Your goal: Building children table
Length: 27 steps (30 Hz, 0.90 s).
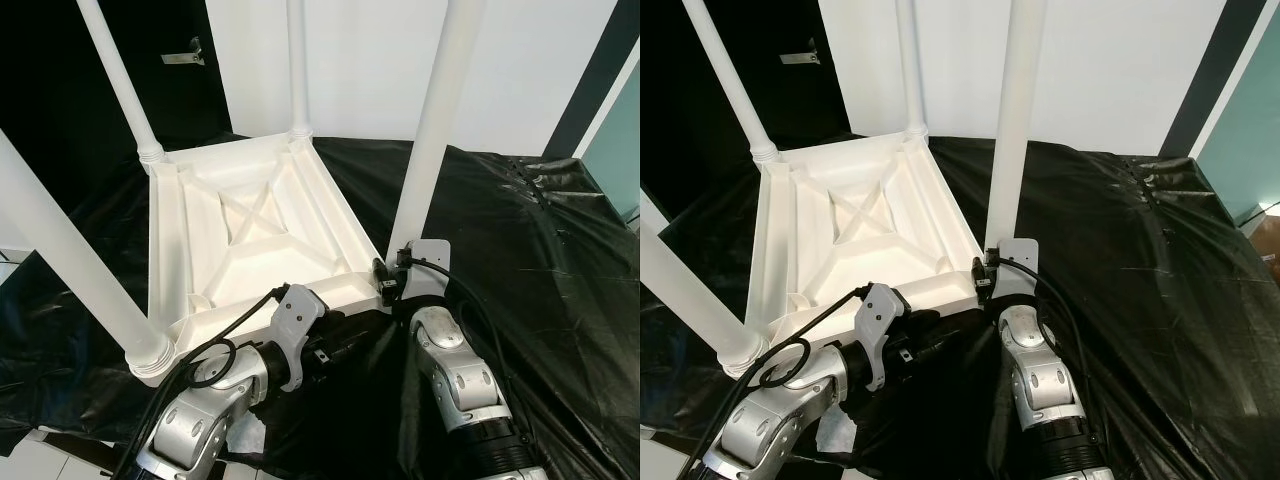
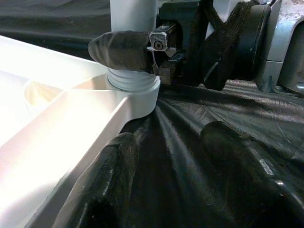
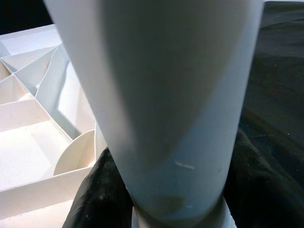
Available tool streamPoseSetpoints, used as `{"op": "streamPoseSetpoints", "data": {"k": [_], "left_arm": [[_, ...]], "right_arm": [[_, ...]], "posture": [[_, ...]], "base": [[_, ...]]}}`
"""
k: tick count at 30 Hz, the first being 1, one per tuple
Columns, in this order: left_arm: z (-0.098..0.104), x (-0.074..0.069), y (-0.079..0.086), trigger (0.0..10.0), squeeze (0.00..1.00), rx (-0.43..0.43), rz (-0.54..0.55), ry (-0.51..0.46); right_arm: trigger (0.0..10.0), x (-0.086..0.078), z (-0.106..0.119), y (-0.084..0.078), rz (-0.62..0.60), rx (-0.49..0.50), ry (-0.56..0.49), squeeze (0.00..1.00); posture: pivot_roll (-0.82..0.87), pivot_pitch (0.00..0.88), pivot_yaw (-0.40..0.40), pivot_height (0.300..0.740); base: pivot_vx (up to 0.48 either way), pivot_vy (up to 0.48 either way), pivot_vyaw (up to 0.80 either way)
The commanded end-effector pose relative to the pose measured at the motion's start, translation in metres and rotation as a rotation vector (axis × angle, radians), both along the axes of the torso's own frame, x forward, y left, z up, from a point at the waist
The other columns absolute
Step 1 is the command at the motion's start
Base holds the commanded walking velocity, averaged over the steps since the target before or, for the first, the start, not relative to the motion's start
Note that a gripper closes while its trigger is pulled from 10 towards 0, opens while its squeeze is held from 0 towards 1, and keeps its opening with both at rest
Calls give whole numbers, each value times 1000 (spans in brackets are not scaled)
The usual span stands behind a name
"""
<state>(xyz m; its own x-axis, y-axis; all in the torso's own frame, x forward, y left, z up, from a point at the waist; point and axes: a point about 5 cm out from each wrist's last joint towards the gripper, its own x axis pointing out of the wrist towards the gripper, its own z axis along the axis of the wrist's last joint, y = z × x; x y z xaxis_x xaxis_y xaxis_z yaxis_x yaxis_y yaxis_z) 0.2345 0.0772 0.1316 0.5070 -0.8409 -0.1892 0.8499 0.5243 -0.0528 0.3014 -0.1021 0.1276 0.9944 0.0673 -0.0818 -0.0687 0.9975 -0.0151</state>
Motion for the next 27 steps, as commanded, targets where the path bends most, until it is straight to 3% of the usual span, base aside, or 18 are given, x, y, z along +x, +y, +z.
{"op": "streamPoseSetpoints", "data": {"k": [1, 3, 4, 5, 6, 14, 18, 19, 20, 27], "left_arm": [[0, -3, -2, 10000, 0, -1, -25, 10], [0, -3, -3, 10000, 0, -2, -25, 11], [0, -4, -3, 10000, 0, -3, -24, 12], [0, -4, -3, 10000, 0, -3, -24, 12], [0, -4, -3, 10000, 0, -4, -24, 13], [0, -5, -2, 10000, 0, -5, -17, 14], [-1, -6, -2, 10000, 0, -5, -15, 17], [-1, -5, -1, 10000, 0, -5, -14, 17], [0, -5, -1, 10000, 0, -5, -14, 17], [0, -2, -1, 10000, 0, -3, -16, 12]], "right_arm": [[10000, -6, -14, 2, -25, 13, 64, 0], [10000, -6, -12, 2, -13, 8, 52, 0], [10000, -7, -9, 3, 4, 0, 28, 890], [10000, -7, -9, 3, 4, 0, 28, 890], [10000, -7, -7, 2, 8, 7, 21, 1000], [10000, -16, 0, -10, 121, 24, -53, 1000], [10000, -23, -3, -29, 246, 32, -64, 1000], [10000, -24, -4, -33, 279, 36, -58, 863], [10000, -24, -3, -37, 317, 25, -60, 0], [10000, -7, 3, -50, 509, -50, -52, 0]], "posture": [[-23, 0, -18, 740], [-23, 0, -18, 740], [-23, 0, -19, 740], [-23, 0, -19, 740], [-22, 0, -19, 740], [-22, 0, -21, 740], [-20, 0, -21, 740], [-20, 0, -21, 740], [-21, 0, -20, 740], [-21, 0, -15, 740]], "base": [[0, 0, 0], [0, 0, 0], [0, 0, 0], [0, 0, 0], [0, 0, 0], [0, 0, 0], [0, 0, 0], [0, 0, 0], [0, 0, 0], [0, 0, 0]]}}
